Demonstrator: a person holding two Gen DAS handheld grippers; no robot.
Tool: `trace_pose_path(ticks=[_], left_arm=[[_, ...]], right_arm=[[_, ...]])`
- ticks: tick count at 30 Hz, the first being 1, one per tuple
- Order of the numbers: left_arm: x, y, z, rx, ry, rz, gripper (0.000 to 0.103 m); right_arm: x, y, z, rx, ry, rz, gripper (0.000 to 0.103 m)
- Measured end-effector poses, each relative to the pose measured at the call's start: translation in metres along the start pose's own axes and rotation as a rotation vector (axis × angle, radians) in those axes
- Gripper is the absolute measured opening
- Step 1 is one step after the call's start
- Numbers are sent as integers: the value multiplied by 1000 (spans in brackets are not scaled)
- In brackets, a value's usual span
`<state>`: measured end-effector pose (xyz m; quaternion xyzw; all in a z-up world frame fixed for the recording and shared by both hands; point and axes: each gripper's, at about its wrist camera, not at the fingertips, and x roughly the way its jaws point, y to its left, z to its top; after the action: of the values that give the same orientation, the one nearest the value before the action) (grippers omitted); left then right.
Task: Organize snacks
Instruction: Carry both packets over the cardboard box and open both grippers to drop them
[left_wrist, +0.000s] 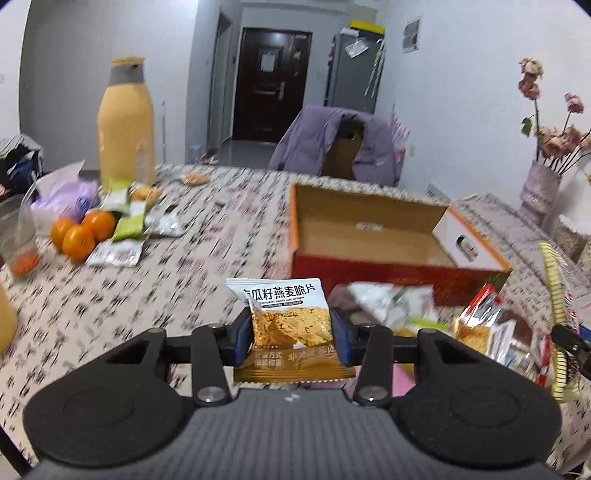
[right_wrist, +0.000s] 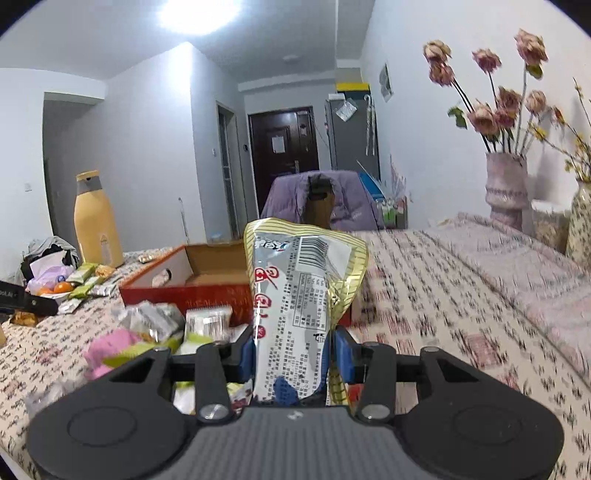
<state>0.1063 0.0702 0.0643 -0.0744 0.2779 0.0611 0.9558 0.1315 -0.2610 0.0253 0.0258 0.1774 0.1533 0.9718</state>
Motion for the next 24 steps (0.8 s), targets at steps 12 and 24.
trace_pose_path(ticks=[12, 24], left_arm=[[44, -41, 61, 35, -71, -19, 44], [121, -68, 117, 73, -51, 48, 44]], right_arm=[[60, 0, 73, -32, -45, 39, 42], [156, -3, 130, -39, 100, 50, 42]])
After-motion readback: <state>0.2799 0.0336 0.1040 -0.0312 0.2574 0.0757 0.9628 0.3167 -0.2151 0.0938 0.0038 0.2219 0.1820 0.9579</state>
